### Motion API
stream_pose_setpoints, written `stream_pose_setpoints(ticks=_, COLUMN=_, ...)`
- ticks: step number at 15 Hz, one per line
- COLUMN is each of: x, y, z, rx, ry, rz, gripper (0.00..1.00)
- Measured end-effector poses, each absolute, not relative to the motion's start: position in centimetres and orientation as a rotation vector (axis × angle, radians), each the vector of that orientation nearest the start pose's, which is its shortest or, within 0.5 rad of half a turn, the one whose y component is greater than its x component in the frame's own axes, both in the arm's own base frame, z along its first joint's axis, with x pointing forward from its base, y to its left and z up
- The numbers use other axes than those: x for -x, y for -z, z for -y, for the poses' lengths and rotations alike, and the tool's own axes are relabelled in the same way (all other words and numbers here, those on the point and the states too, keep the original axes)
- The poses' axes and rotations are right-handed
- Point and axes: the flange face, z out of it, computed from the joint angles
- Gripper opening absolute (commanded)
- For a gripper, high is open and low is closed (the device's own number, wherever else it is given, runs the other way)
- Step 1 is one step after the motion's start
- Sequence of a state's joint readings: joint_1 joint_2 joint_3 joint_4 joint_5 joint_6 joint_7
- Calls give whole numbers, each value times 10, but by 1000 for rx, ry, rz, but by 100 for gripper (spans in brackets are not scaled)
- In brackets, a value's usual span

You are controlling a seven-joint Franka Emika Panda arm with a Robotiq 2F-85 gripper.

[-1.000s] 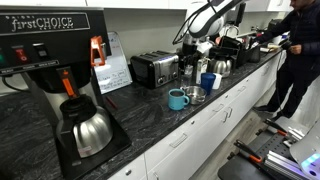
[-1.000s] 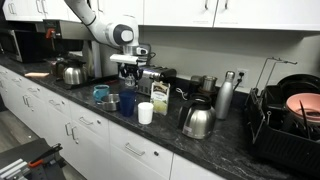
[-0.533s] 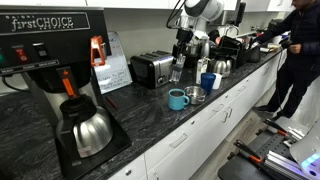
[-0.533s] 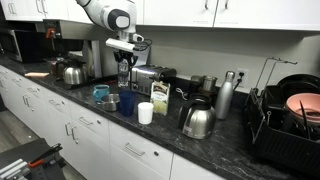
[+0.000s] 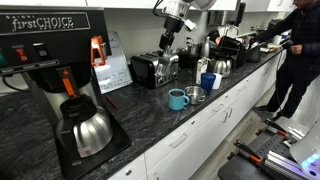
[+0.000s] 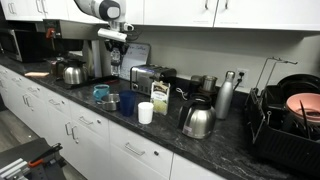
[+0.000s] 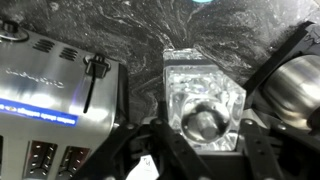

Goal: Move the object to the left

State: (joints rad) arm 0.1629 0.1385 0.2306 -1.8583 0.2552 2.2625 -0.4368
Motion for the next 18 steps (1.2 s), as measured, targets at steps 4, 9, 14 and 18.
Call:
stream_pose_setpoints(ticks=4, x=-559, y=-492, z=-285, rx=2620, ry=440, rz=1136, gripper=26)
stream_pose_setpoints(ticks=9, x=-532, y=-490, z=-330, rx=2512, ry=408, rz=1359, gripper=26)
stream_pose_setpoints(ticks=14, x=-525, y=-484, z=-335, rx=2492, ry=363, rz=1403, gripper=51)
stream_pose_setpoints(ticks=18, x=-525, y=-484, z=-335, rx=2492, ry=363, rz=1403, gripper=51)
